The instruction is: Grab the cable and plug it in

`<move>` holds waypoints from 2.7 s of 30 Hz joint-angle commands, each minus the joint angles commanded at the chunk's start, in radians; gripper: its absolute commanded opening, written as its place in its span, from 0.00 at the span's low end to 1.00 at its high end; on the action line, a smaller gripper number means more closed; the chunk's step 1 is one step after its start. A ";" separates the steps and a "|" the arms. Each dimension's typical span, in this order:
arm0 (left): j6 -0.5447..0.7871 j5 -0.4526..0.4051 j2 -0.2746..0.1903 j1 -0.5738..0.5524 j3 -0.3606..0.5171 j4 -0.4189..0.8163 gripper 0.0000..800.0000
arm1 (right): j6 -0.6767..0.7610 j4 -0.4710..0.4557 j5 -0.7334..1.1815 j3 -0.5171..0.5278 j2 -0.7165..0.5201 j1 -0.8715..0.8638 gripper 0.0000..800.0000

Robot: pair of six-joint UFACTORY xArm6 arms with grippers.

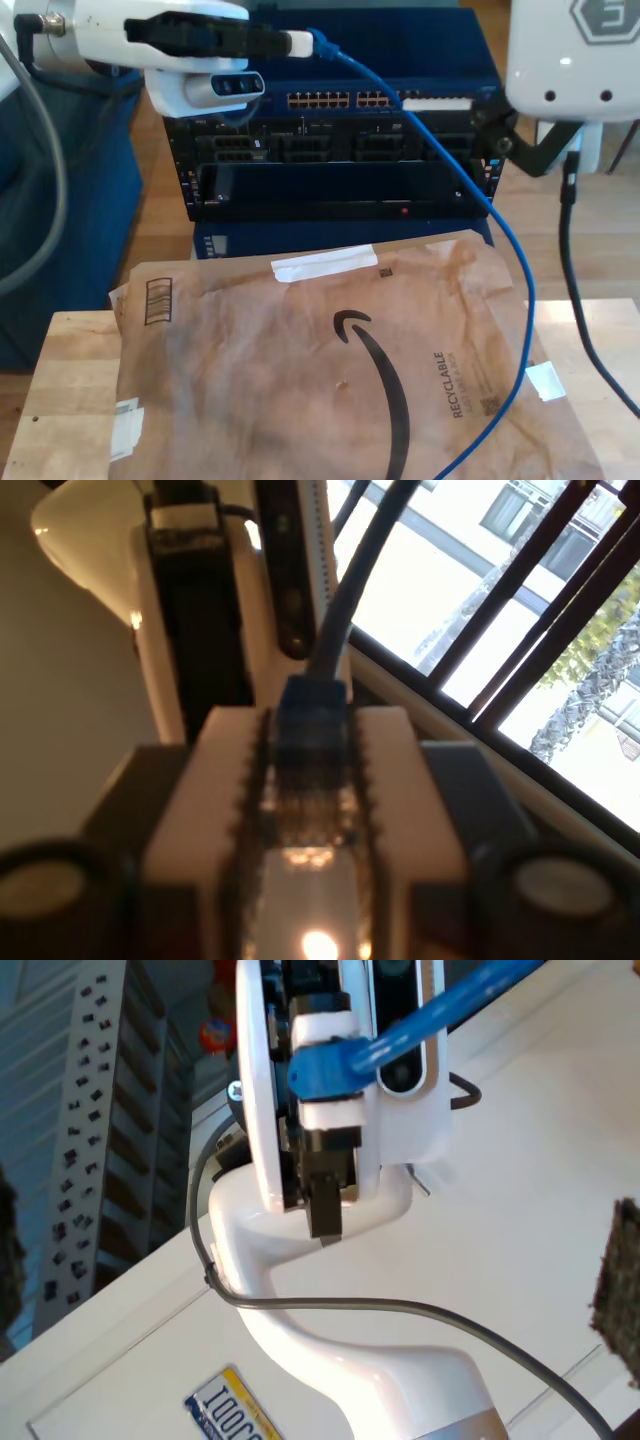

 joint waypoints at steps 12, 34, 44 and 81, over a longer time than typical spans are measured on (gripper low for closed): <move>-0.034 0.023 0.000 0.000 -0.002 -0.034 0.00 | -0.087 0.002 -0.133 0.025 -0.002 0.107 1.00; -0.035 0.026 0.002 0.003 0.006 -0.075 0.00 | -0.120 0.006 -0.400 0.064 0.106 0.311 0.80; -0.034 0.051 0.003 0.005 0.008 -0.075 0.01 | -0.112 0.005 -0.466 0.072 0.101 0.318 0.60; -0.034 0.068 0.009 0.011 0.021 -0.109 0.01 | -0.112 0.008 -0.471 0.078 0.089 0.347 0.28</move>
